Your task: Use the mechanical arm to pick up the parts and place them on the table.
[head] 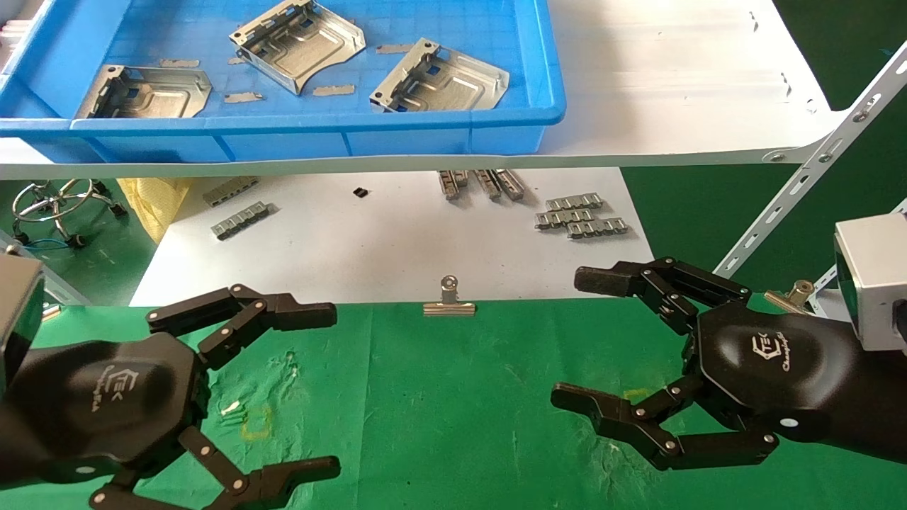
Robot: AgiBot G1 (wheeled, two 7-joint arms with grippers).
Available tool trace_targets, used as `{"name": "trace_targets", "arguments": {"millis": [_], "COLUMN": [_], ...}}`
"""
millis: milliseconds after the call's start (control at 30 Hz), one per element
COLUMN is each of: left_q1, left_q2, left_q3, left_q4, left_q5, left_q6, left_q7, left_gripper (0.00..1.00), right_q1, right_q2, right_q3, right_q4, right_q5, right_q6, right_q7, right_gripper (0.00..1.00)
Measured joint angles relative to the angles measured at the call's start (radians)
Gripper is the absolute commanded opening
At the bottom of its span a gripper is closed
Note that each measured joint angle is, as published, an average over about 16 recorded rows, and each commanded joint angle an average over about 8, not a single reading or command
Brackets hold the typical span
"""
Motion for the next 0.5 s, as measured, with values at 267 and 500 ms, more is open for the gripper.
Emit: {"name": "trace_targets", "arguments": {"millis": [267, 500], "left_q1": [0.000, 0.000], "left_q2": [0.000, 0.000], "left_q3": [0.000, 0.000], "left_q4": [0.000, 0.000], "left_q5": [0.000, 0.000], "left_q6": [0.000, 0.000], "left_q7": [0.000, 0.000], "left_gripper": [1.00, 1.00], "right_q1": [0.000, 0.000], "right_q2": [0.000, 0.000], "right_q3": [0.000, 0.000], "right_q4": [0.000, 0.000], "right_q5": [0.000, 0.000], "right_q6": [0.000, 0.000], "right_q7": [0.000, 0.000], "right_gripper": [1.00, 1.00]}}
